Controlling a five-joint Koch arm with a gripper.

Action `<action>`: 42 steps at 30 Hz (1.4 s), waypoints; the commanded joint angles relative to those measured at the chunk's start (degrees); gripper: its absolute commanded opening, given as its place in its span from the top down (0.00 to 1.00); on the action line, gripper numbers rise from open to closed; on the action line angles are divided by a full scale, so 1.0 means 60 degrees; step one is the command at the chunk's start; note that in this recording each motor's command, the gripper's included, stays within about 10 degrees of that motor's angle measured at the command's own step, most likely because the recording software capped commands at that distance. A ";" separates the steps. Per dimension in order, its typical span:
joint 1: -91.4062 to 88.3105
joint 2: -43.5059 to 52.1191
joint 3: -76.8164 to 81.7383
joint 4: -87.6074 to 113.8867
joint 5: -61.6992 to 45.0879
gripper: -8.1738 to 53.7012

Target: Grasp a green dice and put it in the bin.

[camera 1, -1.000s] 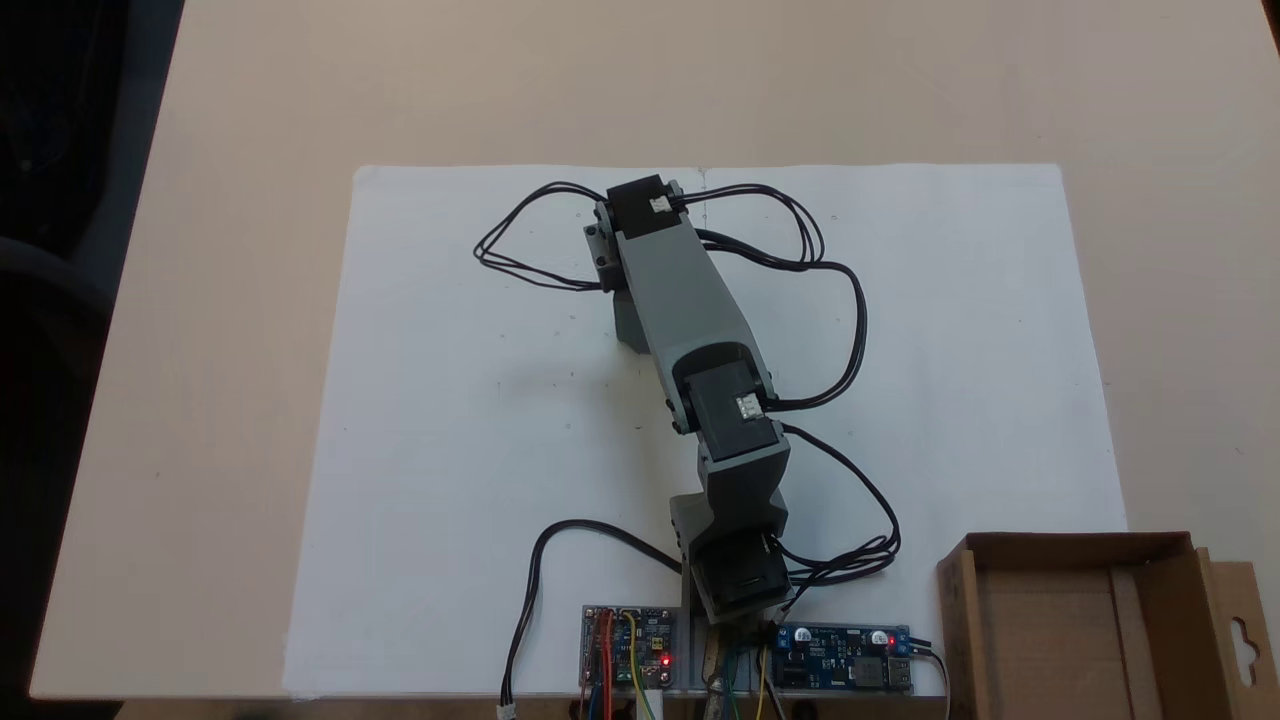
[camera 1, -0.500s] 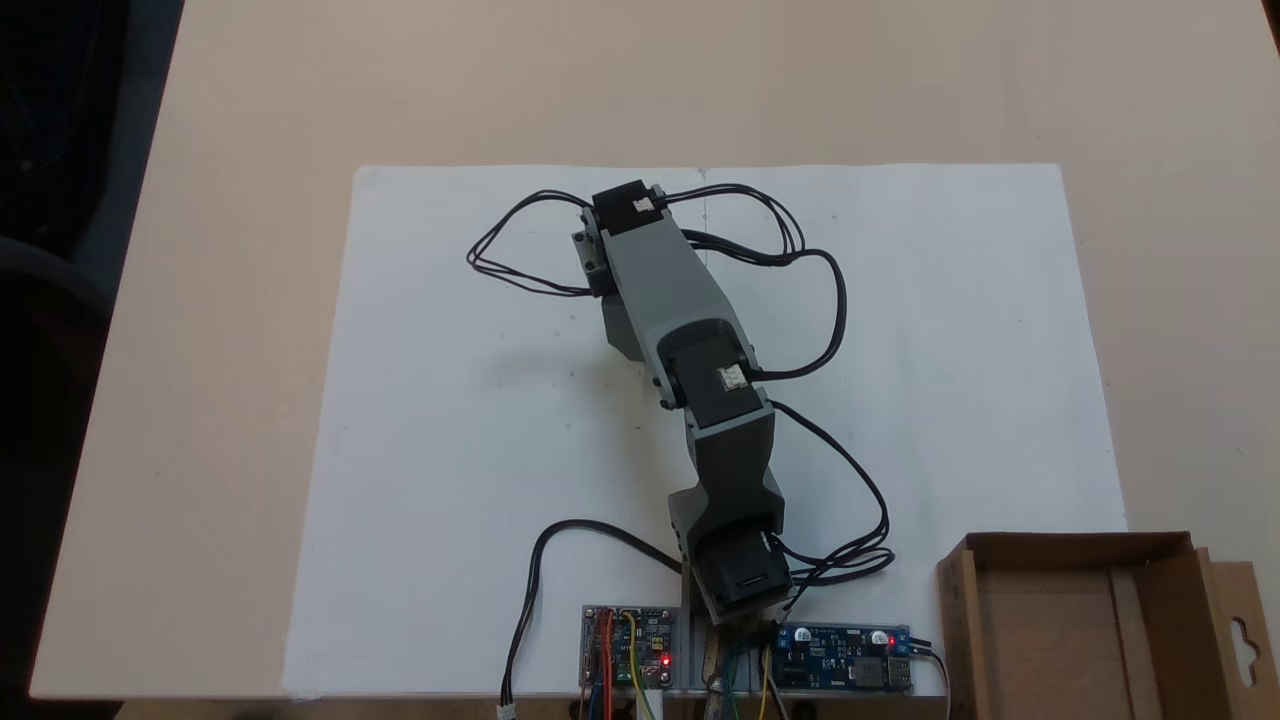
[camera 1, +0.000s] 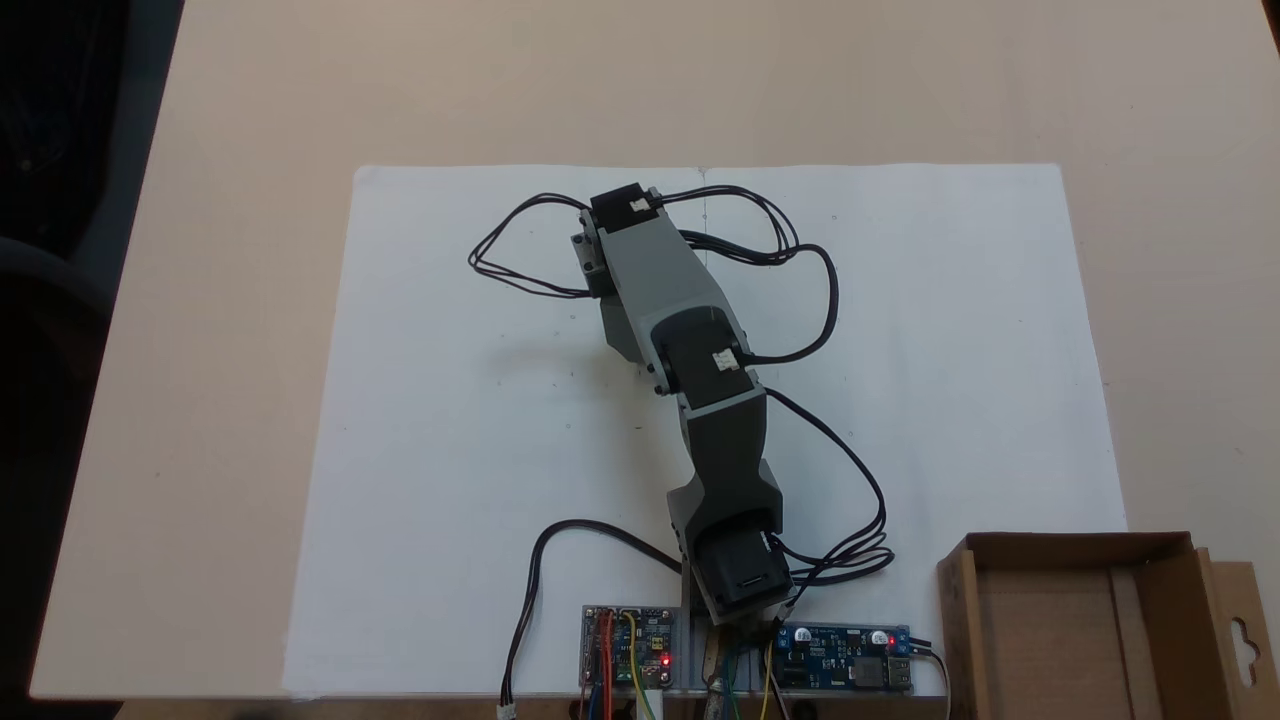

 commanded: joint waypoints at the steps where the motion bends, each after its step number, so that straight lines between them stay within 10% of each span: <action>1: -0.0117 0.0059 -0.0352 -0.0308 0.0674 0.15; 42: 0.0220 -0.0117 -0.0190 -0.0249 0.0645 0.43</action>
